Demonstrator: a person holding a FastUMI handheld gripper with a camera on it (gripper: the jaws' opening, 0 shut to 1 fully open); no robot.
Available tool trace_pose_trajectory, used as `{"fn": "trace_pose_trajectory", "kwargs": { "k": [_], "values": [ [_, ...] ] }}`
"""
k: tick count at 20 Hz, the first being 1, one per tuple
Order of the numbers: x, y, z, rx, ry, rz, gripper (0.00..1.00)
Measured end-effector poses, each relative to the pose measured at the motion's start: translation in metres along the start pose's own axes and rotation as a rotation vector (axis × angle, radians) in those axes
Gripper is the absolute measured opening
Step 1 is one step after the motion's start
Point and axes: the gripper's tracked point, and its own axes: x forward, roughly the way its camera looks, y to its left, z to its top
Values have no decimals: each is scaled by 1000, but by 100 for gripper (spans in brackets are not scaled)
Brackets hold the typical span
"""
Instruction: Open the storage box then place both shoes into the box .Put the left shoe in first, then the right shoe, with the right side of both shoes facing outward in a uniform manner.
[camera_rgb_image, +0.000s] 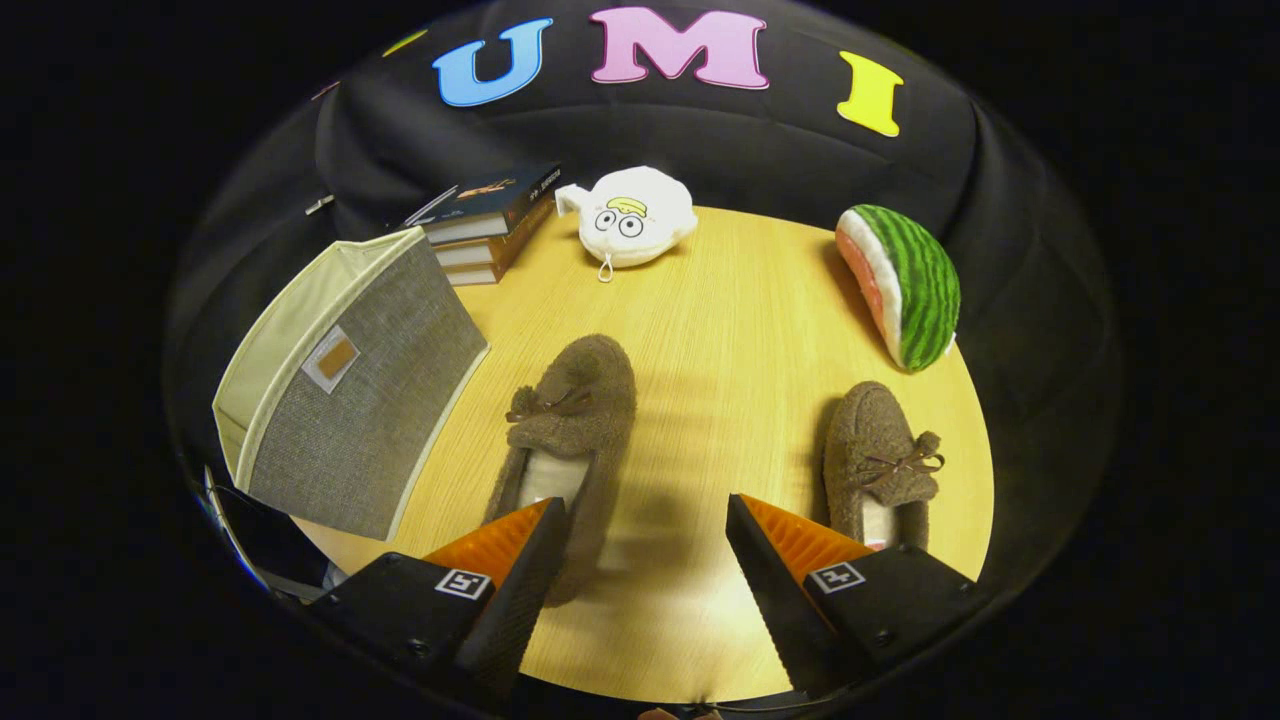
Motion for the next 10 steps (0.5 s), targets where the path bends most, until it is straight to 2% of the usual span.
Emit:
{"fn": "trace_pose_trajectory", "kwargs": {
  "k": [5, 10],
  "values": [
    [38, 6, -1, -11, 72, 30, 99],
    [62, 3, 0, 63, 127, 24, 99]
  ]
}}
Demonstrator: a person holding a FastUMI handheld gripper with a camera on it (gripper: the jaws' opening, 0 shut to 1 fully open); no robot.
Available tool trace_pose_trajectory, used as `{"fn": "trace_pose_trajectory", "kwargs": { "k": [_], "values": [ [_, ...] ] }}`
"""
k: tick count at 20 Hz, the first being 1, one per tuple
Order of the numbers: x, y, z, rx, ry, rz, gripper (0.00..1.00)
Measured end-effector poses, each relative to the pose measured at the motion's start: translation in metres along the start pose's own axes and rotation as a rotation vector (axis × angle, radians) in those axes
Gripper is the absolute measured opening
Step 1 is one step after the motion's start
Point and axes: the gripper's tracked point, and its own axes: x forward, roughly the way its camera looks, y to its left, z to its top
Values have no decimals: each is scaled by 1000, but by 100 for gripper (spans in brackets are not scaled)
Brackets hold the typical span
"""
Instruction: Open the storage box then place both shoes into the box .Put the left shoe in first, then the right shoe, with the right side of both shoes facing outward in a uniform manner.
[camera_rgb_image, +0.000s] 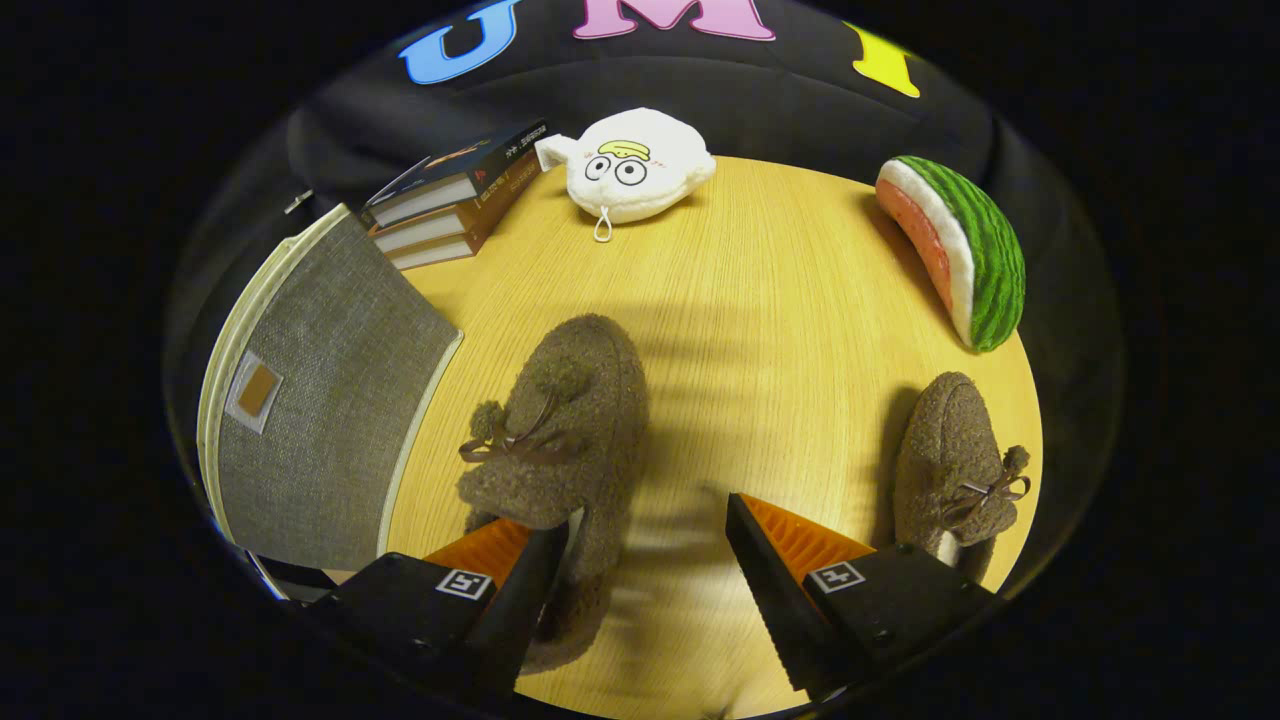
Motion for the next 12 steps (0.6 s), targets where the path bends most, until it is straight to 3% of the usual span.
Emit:
{"fn": "trace_pose_trajectory", "kwargs": {
  "k": [2, 4, 7, 9, 12],
  "values": [
    [5, 6, 0, 21, 19, 18, 92],
    [6, 18, -1, 40, 38, 51, 76],
    [9, 26, -1, 17, 39, 35, 26],
    [9, 26, -1, 6, 35, 23, 11],
    [6, 27, 2, 75, 56, 59, 5]
  ]
}}
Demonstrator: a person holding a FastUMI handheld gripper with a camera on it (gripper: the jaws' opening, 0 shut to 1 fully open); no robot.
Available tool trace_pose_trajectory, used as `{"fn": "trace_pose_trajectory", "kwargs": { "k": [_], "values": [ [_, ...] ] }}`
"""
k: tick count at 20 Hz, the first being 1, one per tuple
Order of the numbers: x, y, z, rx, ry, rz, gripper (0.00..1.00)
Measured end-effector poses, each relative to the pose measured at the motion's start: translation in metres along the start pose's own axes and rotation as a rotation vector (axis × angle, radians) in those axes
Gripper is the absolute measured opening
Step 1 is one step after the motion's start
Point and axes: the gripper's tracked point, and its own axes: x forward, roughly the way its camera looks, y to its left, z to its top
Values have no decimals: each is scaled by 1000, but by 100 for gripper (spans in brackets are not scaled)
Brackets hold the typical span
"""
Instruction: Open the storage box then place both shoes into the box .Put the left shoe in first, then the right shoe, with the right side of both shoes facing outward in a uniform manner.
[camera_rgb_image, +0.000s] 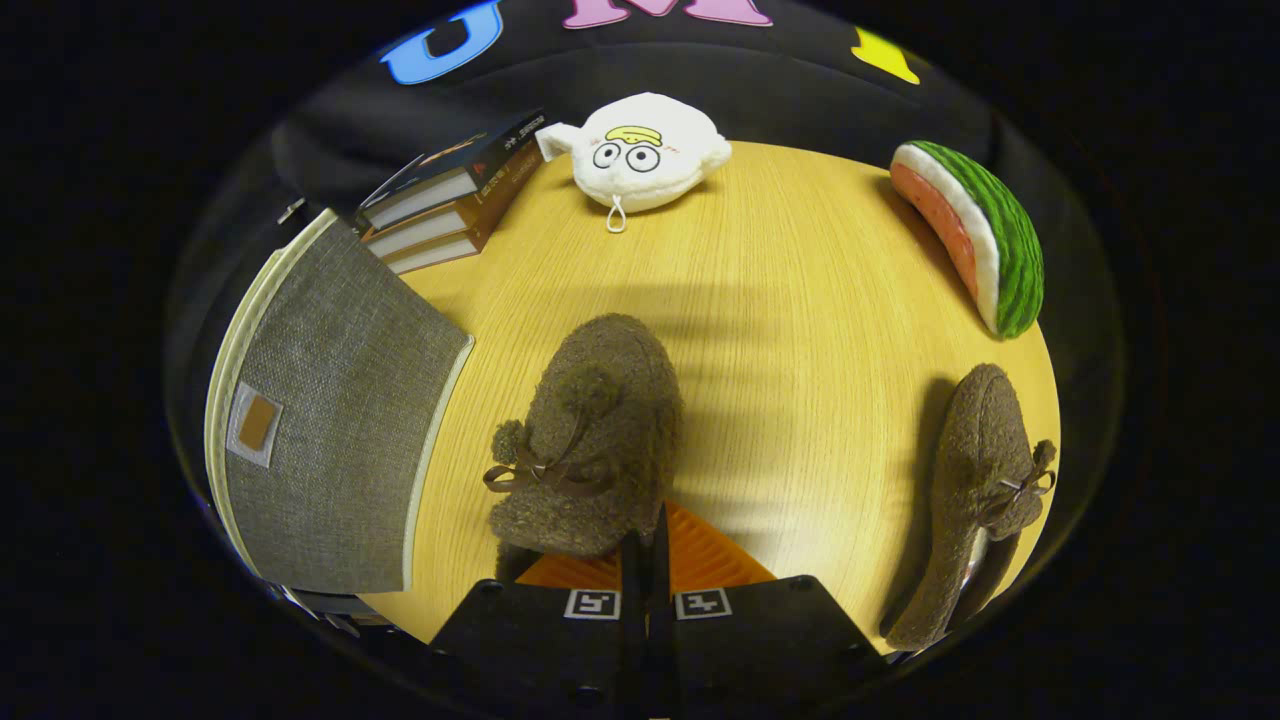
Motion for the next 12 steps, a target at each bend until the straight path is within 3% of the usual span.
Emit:
{"fn": "trace_pose_trajectory", "kwargs": {
  "k": [5, 12],
  "values": [
    [-23, -10, 13, -34, -60, -45, 5],
    [-70, 7, 34, 67, -130, -35, 5]
  ]
}}
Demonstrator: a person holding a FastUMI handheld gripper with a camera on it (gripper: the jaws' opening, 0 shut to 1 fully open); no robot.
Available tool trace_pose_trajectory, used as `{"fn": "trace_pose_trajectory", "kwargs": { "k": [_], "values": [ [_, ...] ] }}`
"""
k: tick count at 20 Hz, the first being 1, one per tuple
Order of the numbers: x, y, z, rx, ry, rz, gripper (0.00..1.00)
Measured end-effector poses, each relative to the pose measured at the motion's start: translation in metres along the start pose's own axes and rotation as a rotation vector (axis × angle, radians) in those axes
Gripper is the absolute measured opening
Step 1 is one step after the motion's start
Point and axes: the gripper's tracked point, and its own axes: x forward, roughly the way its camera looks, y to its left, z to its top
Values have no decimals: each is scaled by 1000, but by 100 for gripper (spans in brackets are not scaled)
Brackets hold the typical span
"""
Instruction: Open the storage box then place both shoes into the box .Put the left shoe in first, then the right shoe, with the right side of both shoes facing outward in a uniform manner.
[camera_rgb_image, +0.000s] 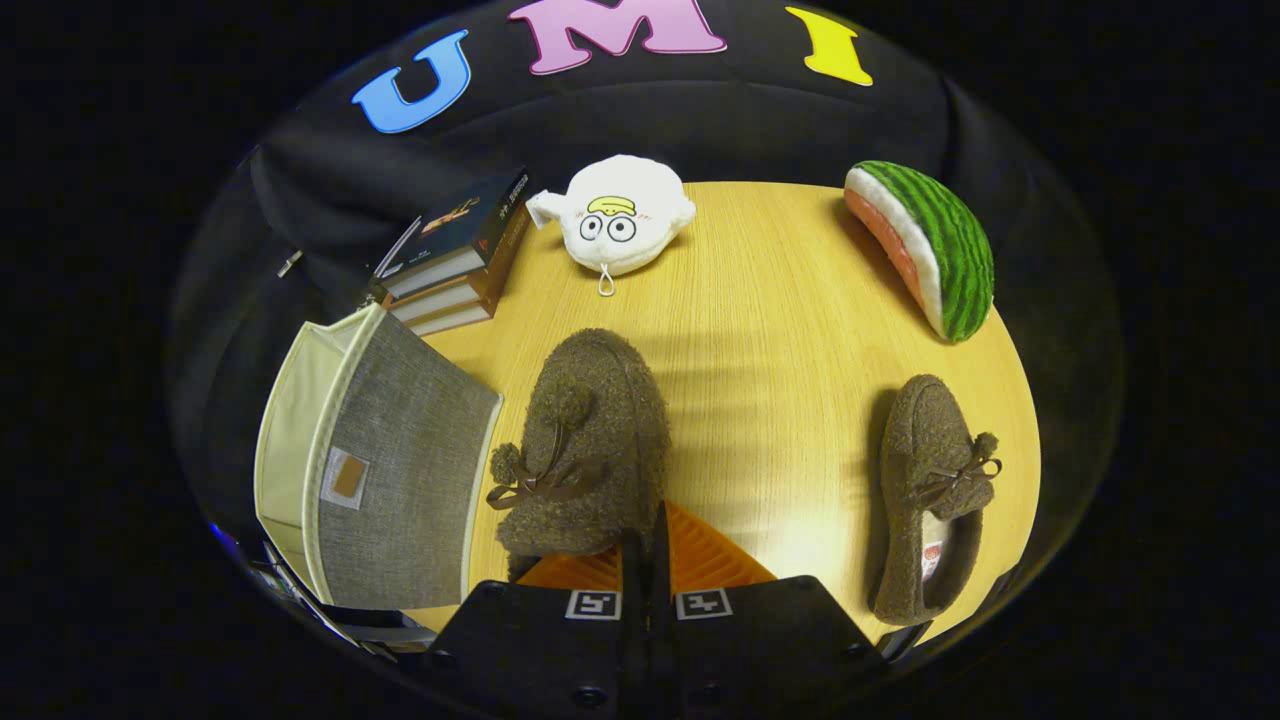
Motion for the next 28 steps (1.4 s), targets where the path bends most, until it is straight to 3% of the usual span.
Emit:
{"fn": "trace_pose_trajectory", "kwargs": {
  "k": [9, 14, 18, 24, 28],
  "values": [
    [-82, 69, 41, 122, -117, 44, 5],
    [-114, 131, 81, 154, -187, 160, 5],
    [-115, 175, 95, 186, -198, 232, 5],
    [-89, 244, 75, 247, -150, 320, 5],
    [-67, 261, 73, 236, -207, 284, 5]
  ]
}}
